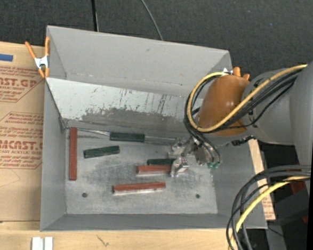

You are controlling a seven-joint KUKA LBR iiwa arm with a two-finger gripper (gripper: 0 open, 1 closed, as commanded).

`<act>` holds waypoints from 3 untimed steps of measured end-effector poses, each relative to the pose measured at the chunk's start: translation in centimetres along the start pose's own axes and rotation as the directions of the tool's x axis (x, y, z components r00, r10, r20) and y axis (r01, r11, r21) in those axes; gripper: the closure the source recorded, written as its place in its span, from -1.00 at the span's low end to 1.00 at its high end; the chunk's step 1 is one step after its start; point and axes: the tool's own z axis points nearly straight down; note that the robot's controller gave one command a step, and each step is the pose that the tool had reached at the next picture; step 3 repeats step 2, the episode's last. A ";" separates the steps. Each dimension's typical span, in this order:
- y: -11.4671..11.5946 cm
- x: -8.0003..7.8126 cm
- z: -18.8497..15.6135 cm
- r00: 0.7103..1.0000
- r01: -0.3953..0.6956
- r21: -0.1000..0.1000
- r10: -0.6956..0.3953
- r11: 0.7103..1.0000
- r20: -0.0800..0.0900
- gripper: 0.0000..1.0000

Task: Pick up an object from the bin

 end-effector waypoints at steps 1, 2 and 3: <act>0.0 0.0 0.0 1.000 0.000 0.000 0.000 1.000 0.000 1.00; -0.5 -0.3 -12.7 0.999 0.045 0.001 -0.045 0.999 -0.002 1.00; -0.5 -0.3 -12.7 0.999 0.045 0.001 -0.045 0.999 -0.002 1.00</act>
Offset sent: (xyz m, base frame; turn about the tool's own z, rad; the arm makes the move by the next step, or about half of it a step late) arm 0.0027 -0.0049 0.1270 -0.0447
